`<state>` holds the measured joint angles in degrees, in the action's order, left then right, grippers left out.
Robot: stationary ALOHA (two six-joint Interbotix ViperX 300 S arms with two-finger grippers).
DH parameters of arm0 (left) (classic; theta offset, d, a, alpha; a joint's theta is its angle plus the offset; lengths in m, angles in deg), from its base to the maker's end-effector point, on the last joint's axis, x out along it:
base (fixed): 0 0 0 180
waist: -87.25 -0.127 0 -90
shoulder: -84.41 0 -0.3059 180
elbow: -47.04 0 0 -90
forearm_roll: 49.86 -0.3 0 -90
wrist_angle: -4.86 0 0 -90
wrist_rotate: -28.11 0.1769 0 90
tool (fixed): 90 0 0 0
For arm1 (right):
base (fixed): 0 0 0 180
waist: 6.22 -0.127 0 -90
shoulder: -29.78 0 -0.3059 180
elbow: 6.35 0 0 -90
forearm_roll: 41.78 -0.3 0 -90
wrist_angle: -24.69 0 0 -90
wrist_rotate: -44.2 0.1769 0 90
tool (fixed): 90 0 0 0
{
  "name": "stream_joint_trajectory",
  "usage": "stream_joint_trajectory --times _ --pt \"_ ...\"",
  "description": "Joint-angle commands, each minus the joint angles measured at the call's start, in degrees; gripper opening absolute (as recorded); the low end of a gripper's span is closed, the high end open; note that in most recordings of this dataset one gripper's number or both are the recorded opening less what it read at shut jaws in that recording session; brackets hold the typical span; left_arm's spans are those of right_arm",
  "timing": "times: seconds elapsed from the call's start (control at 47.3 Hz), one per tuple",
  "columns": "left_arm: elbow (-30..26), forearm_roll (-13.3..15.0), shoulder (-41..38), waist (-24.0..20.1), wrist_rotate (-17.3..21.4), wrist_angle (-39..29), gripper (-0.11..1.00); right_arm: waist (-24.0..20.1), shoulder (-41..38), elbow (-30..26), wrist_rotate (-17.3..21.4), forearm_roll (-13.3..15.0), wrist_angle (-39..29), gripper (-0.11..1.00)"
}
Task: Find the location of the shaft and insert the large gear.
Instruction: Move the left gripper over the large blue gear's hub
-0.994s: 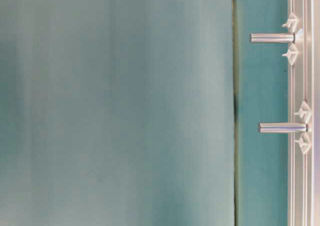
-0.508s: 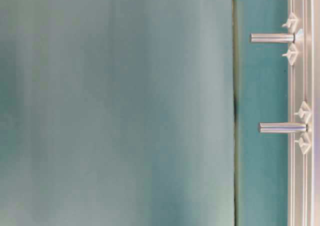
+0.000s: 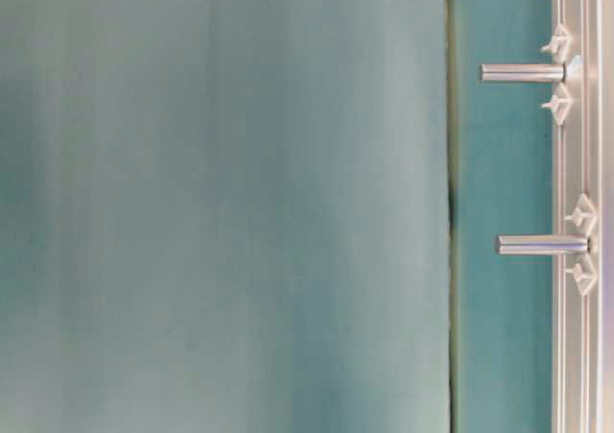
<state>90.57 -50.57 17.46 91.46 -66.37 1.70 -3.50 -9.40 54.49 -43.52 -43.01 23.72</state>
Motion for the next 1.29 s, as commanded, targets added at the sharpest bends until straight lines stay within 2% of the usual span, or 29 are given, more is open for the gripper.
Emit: stream_joint_trajectory --times 0.0,0.254,1.269 --pt "-2.11 -0.09 -1.23 0.62 -0.18 0.09 0.01 0.09 -0.35 -0.53 0.62 0.0 0.26 0.04" --pt "-3.87 -0.09 -5.8 1.58 -2.2 -0.44 0.01 0.18 -0.26 0.09 0.62 -0.09 0.26 0.04" --pt "-14.85 -0.09 -24.43 2.72 -1.93 -8.44 0.01 0.44 -0.18 1.05 0.62 0.0 0.26 0.04"
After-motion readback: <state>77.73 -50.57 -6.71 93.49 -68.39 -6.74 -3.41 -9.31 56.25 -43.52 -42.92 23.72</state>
